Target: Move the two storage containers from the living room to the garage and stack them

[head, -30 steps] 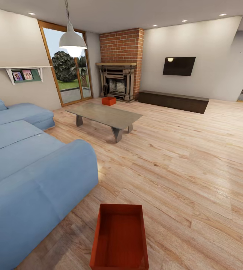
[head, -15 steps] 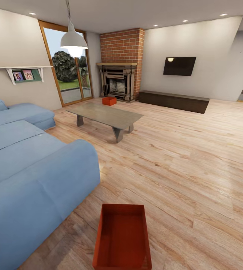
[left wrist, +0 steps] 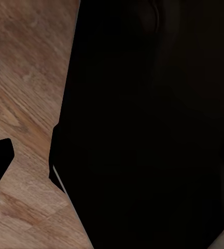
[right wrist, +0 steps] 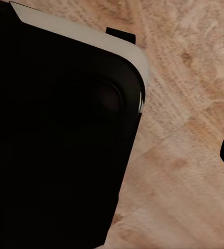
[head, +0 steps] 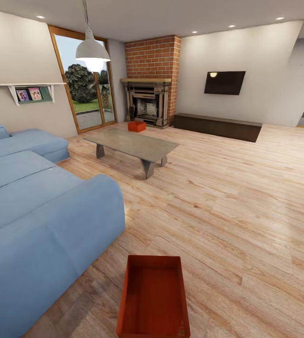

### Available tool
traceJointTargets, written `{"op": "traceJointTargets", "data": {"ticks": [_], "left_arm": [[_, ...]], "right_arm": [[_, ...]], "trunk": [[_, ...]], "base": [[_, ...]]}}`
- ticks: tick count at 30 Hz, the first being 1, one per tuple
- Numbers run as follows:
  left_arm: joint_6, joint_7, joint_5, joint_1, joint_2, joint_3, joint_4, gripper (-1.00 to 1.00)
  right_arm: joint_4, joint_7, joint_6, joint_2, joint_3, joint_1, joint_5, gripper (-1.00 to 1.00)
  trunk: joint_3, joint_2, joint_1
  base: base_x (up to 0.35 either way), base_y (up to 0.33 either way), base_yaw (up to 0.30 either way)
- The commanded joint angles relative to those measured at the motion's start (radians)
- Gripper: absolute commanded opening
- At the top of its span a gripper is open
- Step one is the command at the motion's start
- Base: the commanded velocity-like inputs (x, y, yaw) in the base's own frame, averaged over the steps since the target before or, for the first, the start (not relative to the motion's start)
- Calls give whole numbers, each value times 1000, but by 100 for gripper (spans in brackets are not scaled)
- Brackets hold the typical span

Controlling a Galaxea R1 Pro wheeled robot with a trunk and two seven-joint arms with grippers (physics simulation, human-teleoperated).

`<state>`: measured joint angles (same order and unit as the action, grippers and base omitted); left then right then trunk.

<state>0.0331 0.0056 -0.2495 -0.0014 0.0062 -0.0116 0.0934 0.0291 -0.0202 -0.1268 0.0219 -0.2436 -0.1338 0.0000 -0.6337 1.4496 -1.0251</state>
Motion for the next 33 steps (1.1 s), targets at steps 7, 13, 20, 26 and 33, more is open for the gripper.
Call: {"op": "traceJointTargets", "data": {"ticks": [7, 13, 20, 26, 33], "left_arm": [[2, 1, -4, 0, 0, -1, 0, 100], [2, 1, -4, 0, 0, -1, 0, 100], [2, 1, -4, 0, 0, -1, -1, 100], [2, 1, -4, 0, 0, -1, -1, 100], [2, 1, -4, 0, 0, -1, -3, 100]], "right_arm": [[3, 1, -6, 1, -5, -1, 0, 100], [3, 0, -7, 1, -5, -1, 0, 100], [3, -1, -7, 2, -5, -1, -1, 100], [3, -1, -7, 2, -5, -1, -1, 100], [3, -1, -7, 1, -5, -1, -1, 100]], "trunk": [[-7, 0, 0], [-16, 0, 0], [-27, 0, 0], [-36, 0, 0], [-47, 0, 0]], "base": [[0, 0, 0], [0, 0, 0], [0, 0, 0], [0, 0, 0], [0, 0, -28]]}}
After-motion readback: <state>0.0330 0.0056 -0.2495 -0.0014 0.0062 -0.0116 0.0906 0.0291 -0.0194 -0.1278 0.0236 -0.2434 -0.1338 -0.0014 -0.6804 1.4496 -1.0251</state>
